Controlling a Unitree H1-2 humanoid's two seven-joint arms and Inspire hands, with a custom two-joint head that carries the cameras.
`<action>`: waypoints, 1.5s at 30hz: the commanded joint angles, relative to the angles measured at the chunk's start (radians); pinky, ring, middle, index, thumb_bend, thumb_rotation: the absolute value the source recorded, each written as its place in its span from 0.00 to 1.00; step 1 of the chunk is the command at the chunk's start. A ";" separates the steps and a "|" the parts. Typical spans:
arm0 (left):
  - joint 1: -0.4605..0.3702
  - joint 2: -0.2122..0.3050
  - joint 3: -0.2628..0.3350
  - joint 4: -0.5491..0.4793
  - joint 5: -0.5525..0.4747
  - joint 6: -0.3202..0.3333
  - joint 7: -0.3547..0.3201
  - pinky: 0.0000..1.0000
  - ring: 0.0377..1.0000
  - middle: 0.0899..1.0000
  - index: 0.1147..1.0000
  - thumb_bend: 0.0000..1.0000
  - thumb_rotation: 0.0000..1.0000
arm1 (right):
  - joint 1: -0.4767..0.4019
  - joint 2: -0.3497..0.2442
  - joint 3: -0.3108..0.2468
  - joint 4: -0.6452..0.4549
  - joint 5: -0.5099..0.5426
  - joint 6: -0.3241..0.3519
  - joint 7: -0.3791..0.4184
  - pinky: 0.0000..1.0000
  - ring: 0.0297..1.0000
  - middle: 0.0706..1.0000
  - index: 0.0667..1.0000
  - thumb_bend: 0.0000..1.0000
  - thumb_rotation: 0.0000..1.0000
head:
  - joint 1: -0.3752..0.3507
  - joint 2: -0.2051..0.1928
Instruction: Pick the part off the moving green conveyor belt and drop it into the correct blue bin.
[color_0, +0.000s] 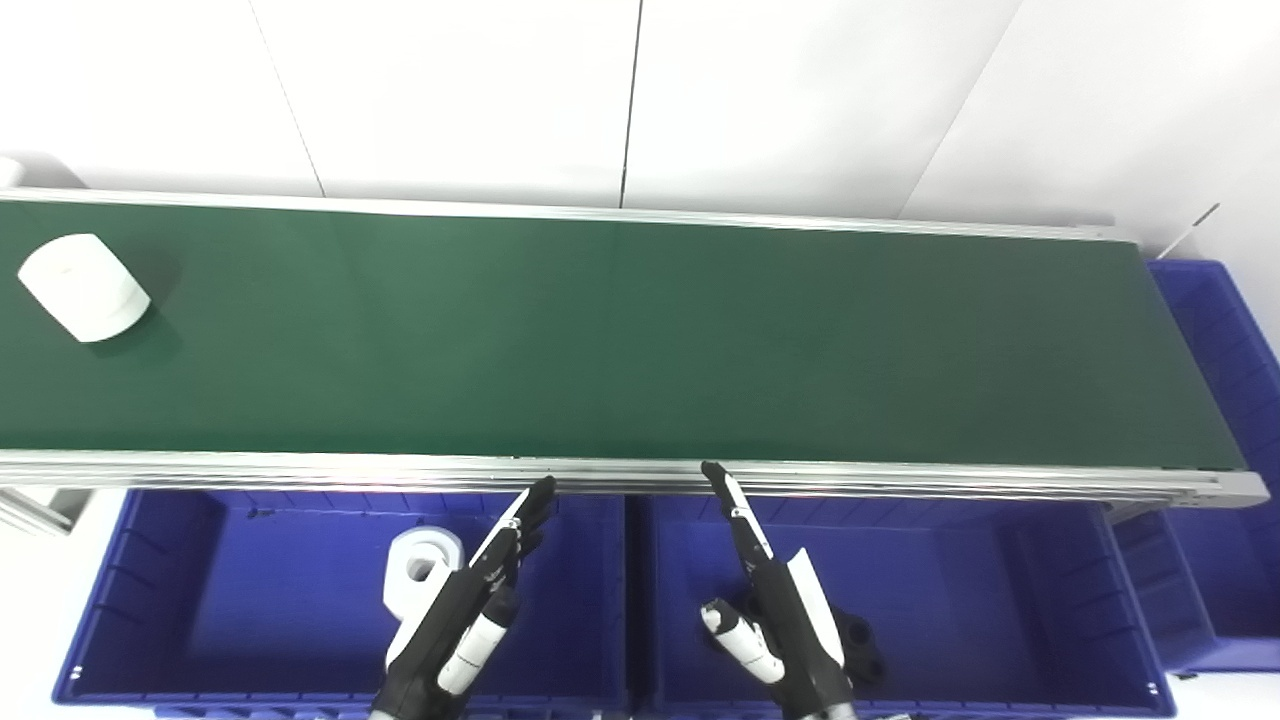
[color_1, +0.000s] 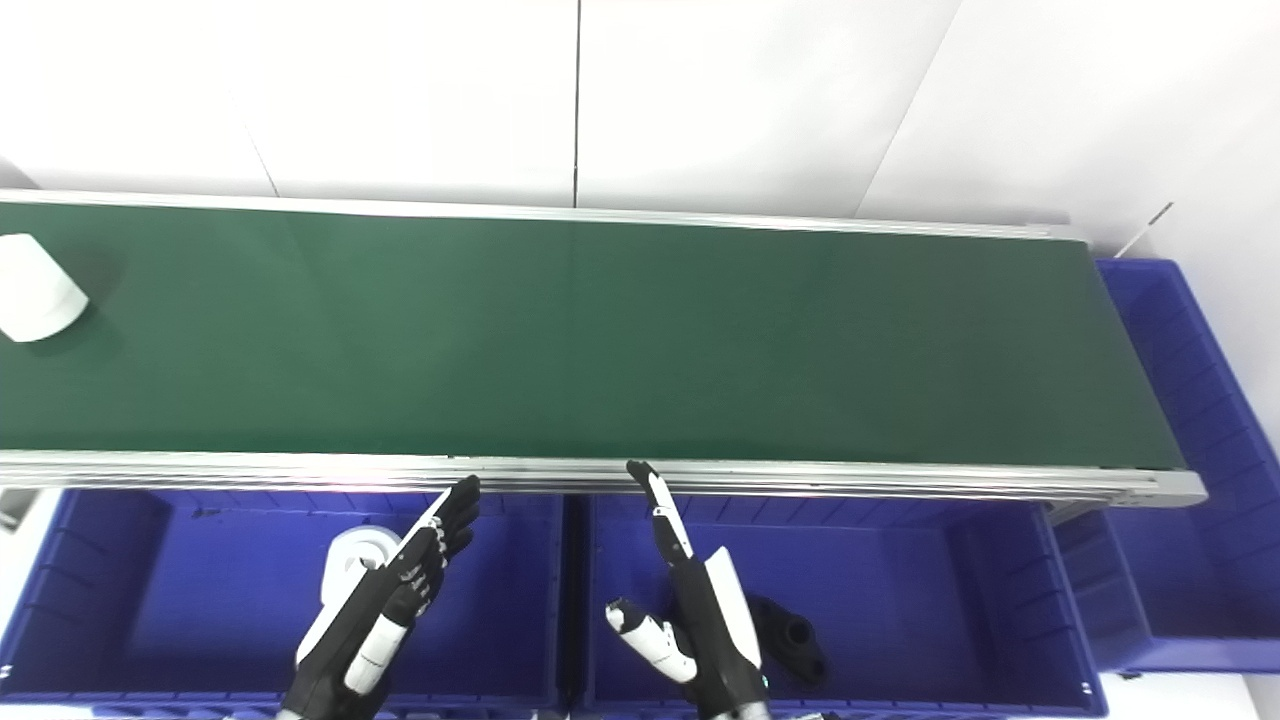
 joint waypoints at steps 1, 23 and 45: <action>-0.001 -0.010 -0.005 -0.017 -0.010 -0.032 -0.008 1.00 1.00 0.99 0.96 0.75 0.97 | 0.003 -0.003 0.011 -0.015 0.005 -0.055 -0.022 0.97 0.98 1.00 0.98 0.81 1.00 | 0.001 -0.001; -0.024 -0.025 0.013 -0.036 0.023 -0.021 0.015 1.00 1.00 0.99 0.95 0.79 0.95 | 0.009 -0.014 0.061 0.013 0.080 -0.055 -0.028 0.93 0.96 0.98 0.97 0.81 1.00 | 0.016 0.001; -0.023 -0.029 0.008 -0.022 0.026 -0.028 0.013 0.99 1.00 0.98 0.94 0.79 0.93 | 0.028 0.001 0.053 0.023 0.130 -0.055 -0.010 0.92 0.95 0.97 0.97 0.79 1.00 | 0.010 0.003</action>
